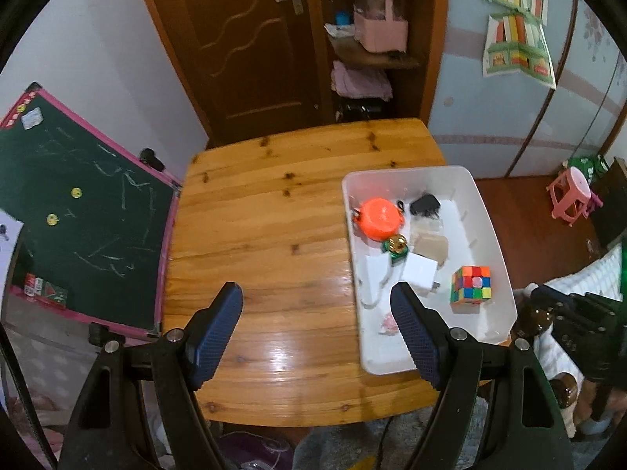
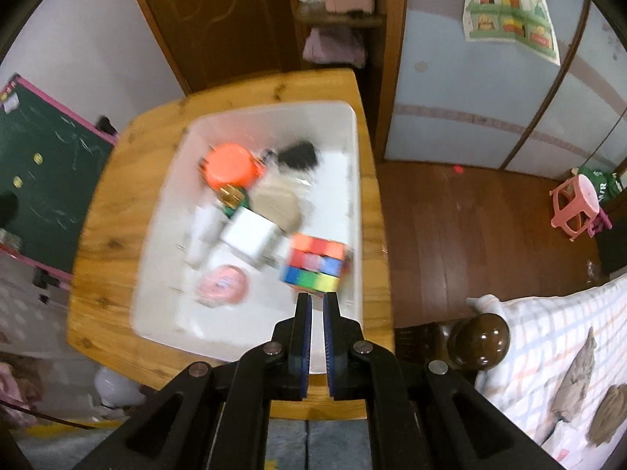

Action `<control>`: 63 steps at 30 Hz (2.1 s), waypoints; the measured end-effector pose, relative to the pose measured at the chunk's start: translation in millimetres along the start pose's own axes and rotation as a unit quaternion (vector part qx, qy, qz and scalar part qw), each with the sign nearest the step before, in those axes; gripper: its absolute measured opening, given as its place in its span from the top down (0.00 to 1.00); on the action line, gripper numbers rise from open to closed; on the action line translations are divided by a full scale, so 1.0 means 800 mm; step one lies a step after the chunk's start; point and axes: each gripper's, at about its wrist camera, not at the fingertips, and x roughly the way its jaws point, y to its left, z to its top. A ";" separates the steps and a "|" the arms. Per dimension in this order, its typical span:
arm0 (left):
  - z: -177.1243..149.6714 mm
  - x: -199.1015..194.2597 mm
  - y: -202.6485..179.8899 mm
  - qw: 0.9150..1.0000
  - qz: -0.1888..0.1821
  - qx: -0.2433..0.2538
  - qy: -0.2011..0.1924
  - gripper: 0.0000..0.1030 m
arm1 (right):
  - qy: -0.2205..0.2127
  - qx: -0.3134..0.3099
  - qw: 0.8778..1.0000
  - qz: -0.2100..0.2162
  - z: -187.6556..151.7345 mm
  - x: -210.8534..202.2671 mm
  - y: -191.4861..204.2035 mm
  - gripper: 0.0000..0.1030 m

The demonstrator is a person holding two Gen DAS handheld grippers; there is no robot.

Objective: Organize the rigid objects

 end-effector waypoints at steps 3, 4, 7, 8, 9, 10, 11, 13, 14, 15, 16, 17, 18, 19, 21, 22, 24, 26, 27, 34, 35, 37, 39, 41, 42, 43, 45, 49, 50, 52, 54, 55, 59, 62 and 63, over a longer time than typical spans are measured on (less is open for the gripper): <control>-0.004 -0.017 0.023 1.000 -0.003 -0.010 -0.013 0.21 | -0.028 0.010 1.000 0.009 0.006 -0.038 0.028 0.94; -0.005 -0.020 0.028 1.000 -0.004 -0.012 -0.015 0.21 | -0.034 0.011 0.999 0.009 0.006 -0.045 0.033 0.94; -0.011 -0.032 0.047 1.000 -0.007 -0.020 -0.021 0.21 | -0.060 0.014 0.998 0.011 0.005 -0.080 0.061 0.93; -0.014 -0.035 0.052 0.999 -0.007 -0.024 -0.019 0.21 | -0.065 0.017 0.998 0.013 0.003 -0.089 0.067 0.90; -0.019 -0.038 0.057 0.999 -0.009 -0.027 -0.019 0.21 | -0.069 0.018 0.997 0.013 0.002 -0.095 0.072 0.88; -0.022 -0.040 0.060 0.999 -0.010 -0.027 -0.021 0.21 | -0.076 0.020 0.997 0.013 0.000 -0.104 0.079 0.82; -0.027 -0.043 0.064 0.999 -0.009 -0.024 -0.026 0.21 | -0.086 0.022 0.996 0.010 -0.003 -0.115 0.088 0.76; -0.033 -0.046 0.068 0.999 -0.007 -0.018 -0.034 0.21 | -0.102 0.022 0.995 0.007 -0.009 -0.129 0.100 0.68; -0.035 -0.046 0.071 0.999 -0.008 -0.019 -0.036 0.21 | -0.110 0.019 0.994 0.004 -0.012 -0.136 0.109 0.64; -0.038 -0.048 0.074 0.999 -0.010 -0.020 -0.038 0.21 | -0.119 0.015 0.993 -0.002 -0.016 -0.143 0.118 0.63; -0.039 -0.049 0.077 0.999 -0.013 -0.022 -0.039 0.21 | -0.128 0.011 0.992 -0.009 -0.019 -0.149 0.127 0.62; -0.041 -0.050 0.081 0.999 -0.016 -0.024 -0.042 0.21 | -0.135 0.007 0.991 -0.012 -0.020 -0.153 0.136 0.62; -0.042 -0.052 0.085 0.999 -0.016 -0.027 -0.044 0.21 | -0.142 0.003 0.990 -0.014 -0.022 -0.156 0.142 0.62; -0.042 -0.054 0.087 0.998 -0.013 -0.029 -0.047 0.21 | -0.146 0.001 0.989 -0.015 -0.023 -0.159 0.146 0.62; -0.044 -0.058 0.092 0.998 -0.008 -0.033 -0.053 0.21 | -0.158 -0.005 0.987 -0.012 -0.024 -0.165 0.157 0.62; -0.044 -0.059 0.094 0.998 -0.006 -0.038 -0.056 0.21 | -0.162 -0.007 0.987 -0.012 -0.025 -0.167 0.160 0.62; -0.045 -0.061 0.101 0.997 -0.002 -0.055 -0.061 0.21 | -0.170 -0.009 0.985 -0.011 -0.023 -0.169 0.164 0.62; -0.045 -0.060 0.107 0.996 -0.005 -0.071 -0.061 0.21 | -0.172 -0.011 0.985 -0.005 -0.023 -0.170 0.167 0.62; -0.046 -0.059 0.111 0.995 -0.006 -0.078 -0.060 0.21 | -0.170 -0.011 0.985 -0.003 -0.022 -0.170 0.168 0.62; -0.050 -0.053 0.115 0.993 0.004 -0.100 -0.057 0.21 | -0.140 -0.013 0.990 0.013 -0.014 -0.153 0.167 0.61; -0.049 -0.052 0.114 0.993 0.006 -0.101 -0.056 0.21 | -0.138 -0.015 0.990 0.009 -0.013 -0.153 0.167 0.61; -0.049 -0.051 0.113 0.994 0.008 -0.099 -0.055 0.21 | -0.141 -0.019 0.990 0.004 -0.011 -0.154 0.167 0.61; -0.049 -0.051 0.111 0.993 0.006 -0.100 -0.056 0.21 | -0.146 -0.022 0.989 0.001 -0.010 -0.157 0.168 0.61; -0.049 -0.050 0.111 0.994 0.007 -0.099 -0.055 0.21 | -0.152 -0.028 0.988 -0.003 -0.010 -0.160 0.171 0.61; -0.049 -0.051 0.111 0.993 0.007 -0.100 -0.055 0.21 | -0.155 -0.031 0.987 -0.006 -0.010 -0.162 0.172 0.61; -0.049 -0.050 0.111 0.994 0.006 -0.099 -0.053 0.21 | -0.156 -0.033 0.987 -0.009 -0.010 -0.163 0.172 0.61; -0.048 -0.049 0.108 0.994 0.004 -0.098 -0.052 0.21 | -0.158 -0.037 0.987 -0.013 -0.010 -0.163 0.173 0.61; -0.046 -0.048 0.105 0.994 0.004 -0.092 -0.051 0.21 | -0.159 -0.036 0.986 -0.017 -0.009 -0.162 0.171 0.61; -0.046 -0.048 0.105 0.995 0.004 -0.092 -0.050 0.21 | -0.159 -0.035 0.987 -0.018 -0.009 -0.162 0.170 0.61; -0.046 -0.047 0.104 0.995 0.003 -0.091 -0.050 0.21 | -0.158 -0.034 0.987 -0.018 -0.008 -0.161 0.169 0.61; -0.046 -0.046 0.104 0.995 0.002 -0.091 -0.048 0.21 | -0.156 -0.036 0.987 -0.018 -0.008 -0.160 0.168 0.61; -0.046 -0.046 0.104 0.995 0.001 -0.091 -0.047 0.21 | -0.156 -0.036 0.987 -0.018 -0.008 -0.161 0.168 0.61; -0.046 -0.045 0.104 0.995 -0.001 -0.091 -0.046 0.21 | -0.152 -0.037 0.988 -0.018 -0.009 -0.159 0.167 0.61; -0.047 -0.045 0.103 0.995 -0.001 -0.089 -0.045 0.21 | -0.150 -0.036 0.988 -0.018 -0.010 -0.158 0.165 0.61; -0.048 -0.045 0.102 0.995 -0.001 -0.088 -0.045 0.21 | -0.149 -0.035 0.988 -0.017 -0.009 -0.158 0.165 0.61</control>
